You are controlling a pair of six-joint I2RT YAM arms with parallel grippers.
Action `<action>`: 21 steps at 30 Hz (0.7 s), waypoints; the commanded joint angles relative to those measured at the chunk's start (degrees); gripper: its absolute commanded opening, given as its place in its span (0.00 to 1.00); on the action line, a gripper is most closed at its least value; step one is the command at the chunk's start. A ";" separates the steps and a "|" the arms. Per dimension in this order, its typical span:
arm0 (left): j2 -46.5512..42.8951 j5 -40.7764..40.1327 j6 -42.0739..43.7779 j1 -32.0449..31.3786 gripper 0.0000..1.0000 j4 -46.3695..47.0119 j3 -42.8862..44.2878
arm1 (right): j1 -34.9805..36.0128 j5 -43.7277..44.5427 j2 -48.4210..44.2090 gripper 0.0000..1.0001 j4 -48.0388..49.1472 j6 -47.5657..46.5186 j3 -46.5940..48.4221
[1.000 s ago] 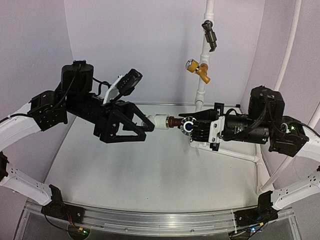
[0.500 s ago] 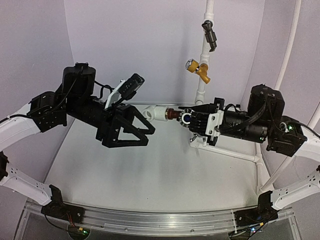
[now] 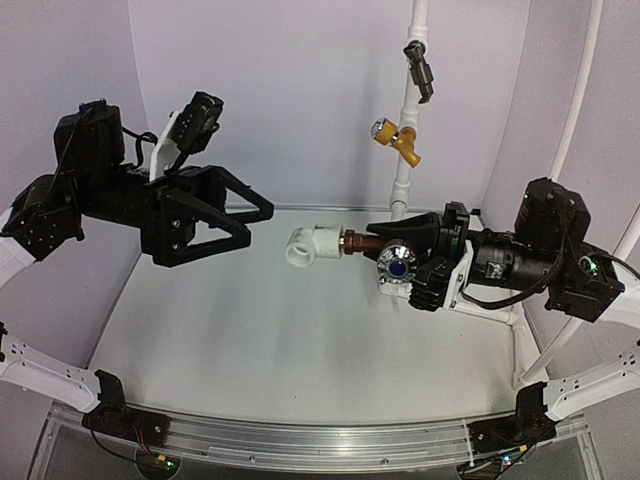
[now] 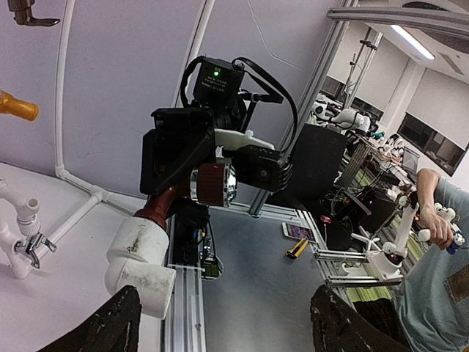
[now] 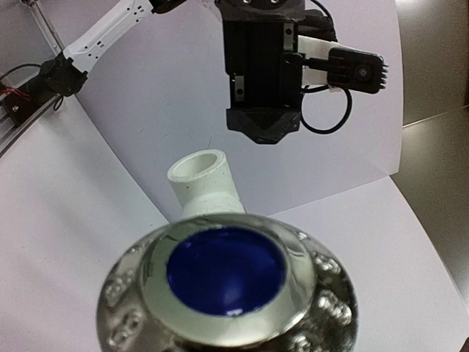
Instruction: Install the water faucets
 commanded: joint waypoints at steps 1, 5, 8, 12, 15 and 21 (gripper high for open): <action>2.37 0.32 -1.26 0.15 0.79 1.77 2.40 | 0.23 -1.52 0.92 0.00 3.50 -1.74 1.49; 4.44 2.37 -1.57 0.15 0.79 2.28 2.07 | 0.29 -0.95 2.26 0.00 3.50 -0.24 3.21; 5.67 3.45 -1.79 0.15 0.79 2.67 1.47 | 0.30 -0.52 2.88 0.00 3.50 0.84 4.16; 6.30 4.30 -1.89 0.15 0.79 2.84 0.08 | 0.30 0.74 3.68 0.00 3.50 3.12 5.63; 6.39 5.36 -2.20 0.13 0.79 3.53 -1.65 | 0.30 1.69 3.89 0.00 3.53 3.95 5.87; 6.53 7.07 -1.90 0.12 0.78 3.16 -3.27 | 0.30 3.53 4.14 0.00 3.88 4.43 5.86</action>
